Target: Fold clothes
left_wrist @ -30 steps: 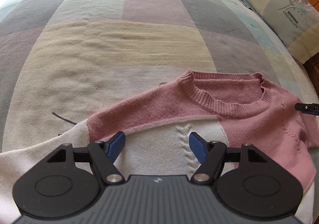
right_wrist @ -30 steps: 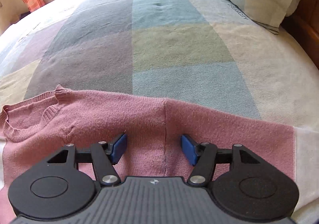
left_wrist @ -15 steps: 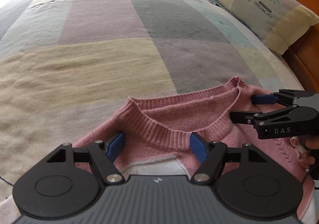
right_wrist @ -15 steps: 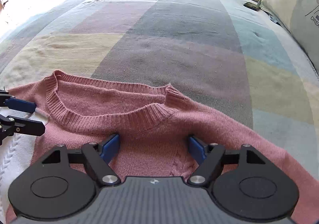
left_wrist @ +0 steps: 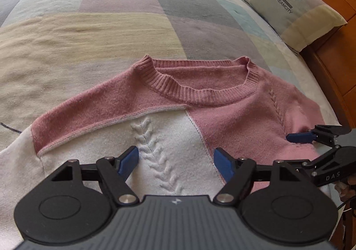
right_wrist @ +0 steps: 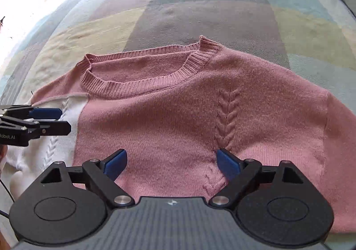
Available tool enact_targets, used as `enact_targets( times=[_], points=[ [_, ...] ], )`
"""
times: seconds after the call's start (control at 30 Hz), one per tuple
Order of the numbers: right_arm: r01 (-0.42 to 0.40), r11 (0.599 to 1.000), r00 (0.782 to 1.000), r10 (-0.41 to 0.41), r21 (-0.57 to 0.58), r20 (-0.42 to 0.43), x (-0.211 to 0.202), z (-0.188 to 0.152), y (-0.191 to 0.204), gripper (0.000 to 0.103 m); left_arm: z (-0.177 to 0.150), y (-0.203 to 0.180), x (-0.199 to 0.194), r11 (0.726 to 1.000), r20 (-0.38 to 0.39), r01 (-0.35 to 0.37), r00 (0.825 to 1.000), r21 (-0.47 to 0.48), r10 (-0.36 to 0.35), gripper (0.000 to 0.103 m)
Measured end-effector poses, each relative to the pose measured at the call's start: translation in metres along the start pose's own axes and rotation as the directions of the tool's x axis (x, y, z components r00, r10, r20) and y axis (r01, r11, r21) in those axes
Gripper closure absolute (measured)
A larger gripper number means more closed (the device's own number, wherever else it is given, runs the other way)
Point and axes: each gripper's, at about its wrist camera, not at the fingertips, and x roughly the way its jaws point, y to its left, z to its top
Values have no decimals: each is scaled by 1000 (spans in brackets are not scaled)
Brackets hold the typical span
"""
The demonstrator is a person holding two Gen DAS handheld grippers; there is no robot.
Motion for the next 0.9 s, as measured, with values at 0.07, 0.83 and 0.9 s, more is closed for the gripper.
enact_targets(
  times=[0.07,0.83,0.9],
  points=[
    [33,997,999,-35,-63,-30,-6,-19,11,6,1,-3,-5,1000,-4,-1,1000,-3,1,29],
    [25,998,995,-18,-66,103,-15,28,0,7,67,-8,8,998,90,16,996,63,-21,31],
    [19,996,990,-7,-86,140,-15,49,-1,14,82,1,10,995,109,-52,993,83,42,33]
  ],
)
